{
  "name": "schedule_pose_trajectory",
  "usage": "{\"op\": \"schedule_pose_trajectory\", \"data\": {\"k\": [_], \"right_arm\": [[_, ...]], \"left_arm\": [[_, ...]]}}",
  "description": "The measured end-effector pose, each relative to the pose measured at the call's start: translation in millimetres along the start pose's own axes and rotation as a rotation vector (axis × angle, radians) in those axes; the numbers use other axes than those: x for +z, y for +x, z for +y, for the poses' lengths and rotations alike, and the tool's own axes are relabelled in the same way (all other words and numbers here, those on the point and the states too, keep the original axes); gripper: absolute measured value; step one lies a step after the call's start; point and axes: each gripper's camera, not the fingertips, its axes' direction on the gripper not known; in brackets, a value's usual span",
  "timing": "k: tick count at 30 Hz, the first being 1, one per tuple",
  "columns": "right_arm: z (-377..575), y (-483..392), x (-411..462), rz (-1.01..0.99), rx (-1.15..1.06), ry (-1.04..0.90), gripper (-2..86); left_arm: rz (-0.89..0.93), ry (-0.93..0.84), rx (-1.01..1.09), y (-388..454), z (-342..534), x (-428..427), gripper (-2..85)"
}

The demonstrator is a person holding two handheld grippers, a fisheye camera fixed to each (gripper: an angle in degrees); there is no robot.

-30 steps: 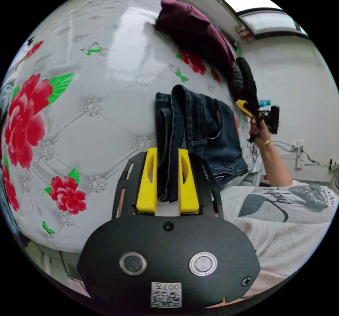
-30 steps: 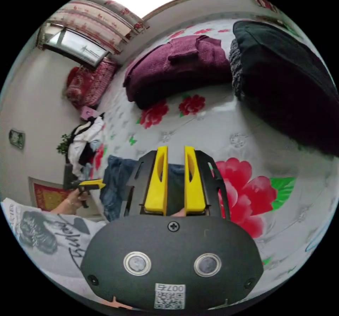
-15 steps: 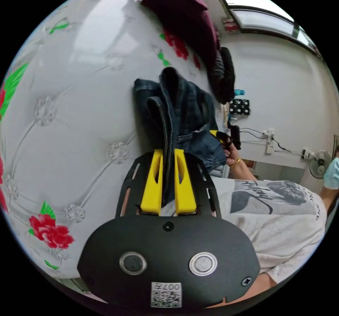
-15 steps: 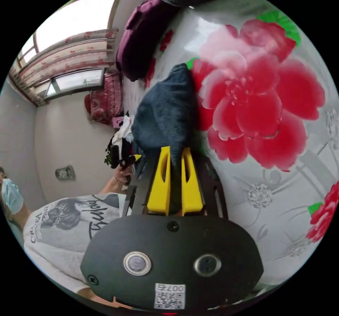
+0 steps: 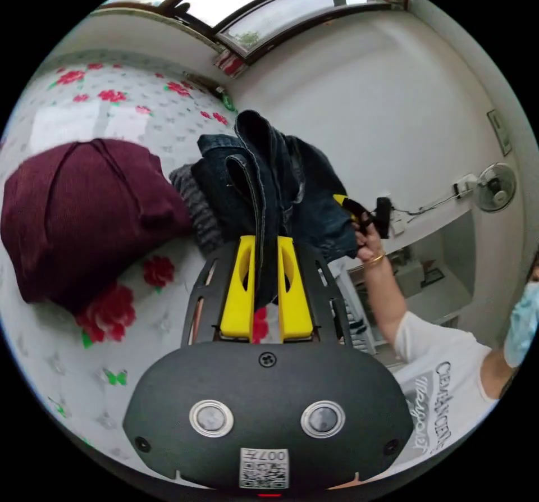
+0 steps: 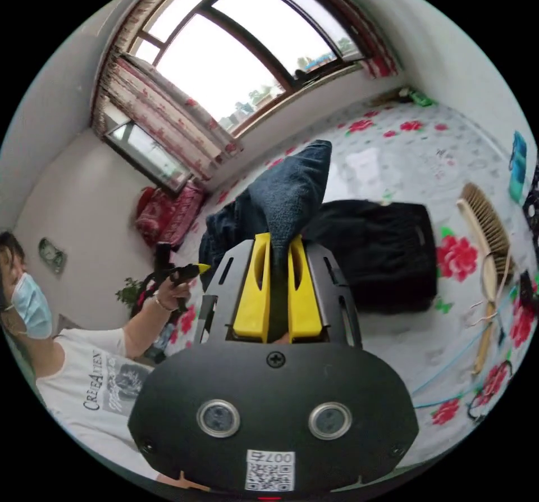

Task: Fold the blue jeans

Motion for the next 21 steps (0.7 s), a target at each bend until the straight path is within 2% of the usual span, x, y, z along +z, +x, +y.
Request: {"op": "schedule_pose_trajectory", "data": {"k": [3,6,10,12,15,17,21], "right_arm": [[-10.9,35.7,20.8,0.214,0.130,0.000,5.2],[35.6,34.3,57.9,0.370,0.096,-0.016,5.8],[143.8,-0.3,116.7,0.373,-0.042,-0.045,5.5],[223.4,-24.6,177.3,0.344,-0.078,-0.230,5.4],[310.6,-66.5,248.6,0.343,-0.133,-0.479,5.4],[344.9,-94.8,279.3,0.320,-0.196,-0.581,5.5],[382.1,-140.7,340.4,0.323,-0.320,-0.741,6.0]], "left_arm": [[-0.114,-0.085,-0.050,-11.1,-18.9,42.9,7.2],[-0.145,-0.118,-0.069,-23.0,30.6,61.5,7.2],[-0.405,-0.220,-0.126,-41.9,162.6,48.1,6.4],[-0.489,-0.236,-0.259,-55.2,227.3,24.1,6.3],[-0.623,-0.153,-0.542,-66.5,324.7,-40.4,6.3],[-0.747,0.000,-0.737,-61.6,382.3,-103.4,7.0],[-0.949,0.262,-0.889,-44.6,431.0,-192.2,9.9]]}}
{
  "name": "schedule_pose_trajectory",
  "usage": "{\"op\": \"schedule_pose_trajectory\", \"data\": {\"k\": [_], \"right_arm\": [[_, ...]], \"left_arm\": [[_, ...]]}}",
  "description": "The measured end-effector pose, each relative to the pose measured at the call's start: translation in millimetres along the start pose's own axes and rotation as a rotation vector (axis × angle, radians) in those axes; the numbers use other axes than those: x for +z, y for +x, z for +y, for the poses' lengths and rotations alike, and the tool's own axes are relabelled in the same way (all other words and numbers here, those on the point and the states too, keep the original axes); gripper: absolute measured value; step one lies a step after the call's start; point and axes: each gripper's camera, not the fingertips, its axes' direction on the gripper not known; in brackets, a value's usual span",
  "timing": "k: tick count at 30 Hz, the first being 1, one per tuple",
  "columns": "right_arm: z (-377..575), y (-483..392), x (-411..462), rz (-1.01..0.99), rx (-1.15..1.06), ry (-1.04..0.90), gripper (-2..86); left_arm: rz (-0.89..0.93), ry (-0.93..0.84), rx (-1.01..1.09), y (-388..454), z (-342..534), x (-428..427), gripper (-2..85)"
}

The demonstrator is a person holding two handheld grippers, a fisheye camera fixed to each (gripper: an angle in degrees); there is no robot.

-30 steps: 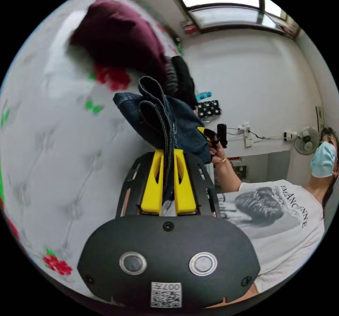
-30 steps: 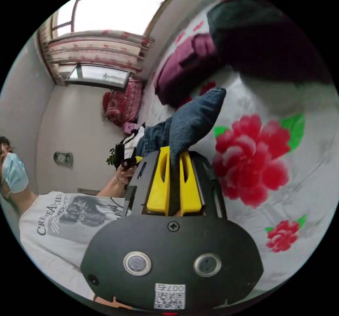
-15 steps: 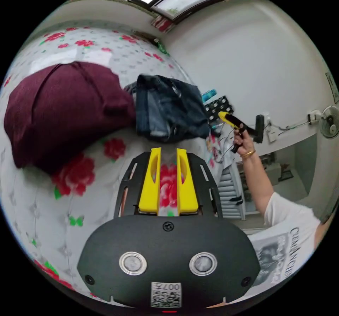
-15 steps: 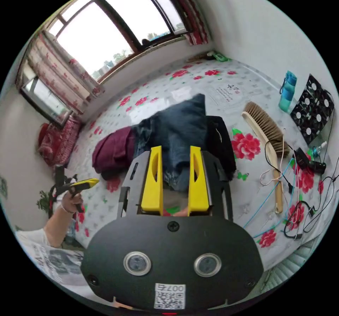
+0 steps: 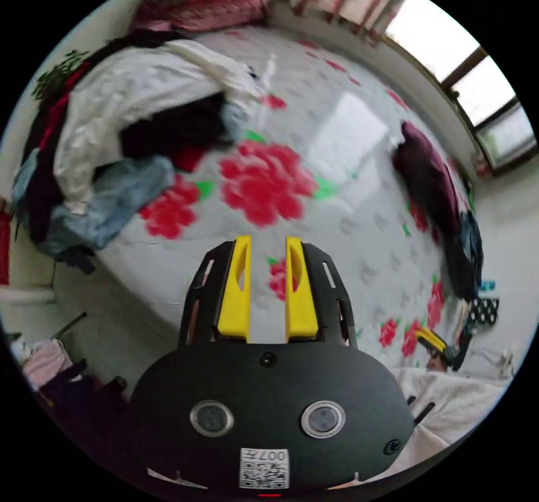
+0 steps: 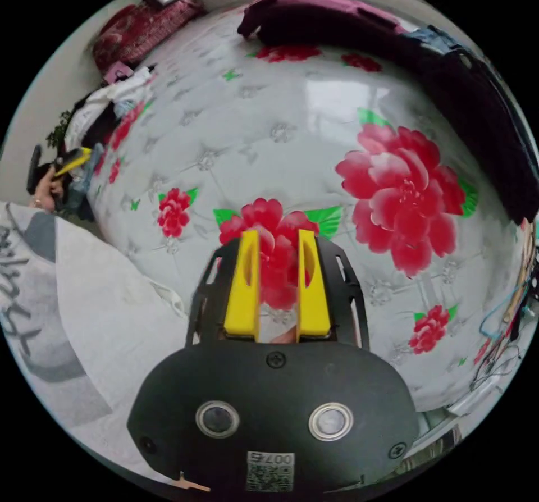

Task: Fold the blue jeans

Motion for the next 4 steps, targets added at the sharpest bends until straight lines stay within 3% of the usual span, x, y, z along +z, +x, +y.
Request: {"op": "schedule_pose_trajectory", "data": {"k": [4], "right_arm": [[-10.9,-25.5,16.6,0.151,-0.092,-0.038,6.1]], "left_arm": [[-0.126,0.247,-0.124,-66.5,-33.3,-55.1,13.3]]}}
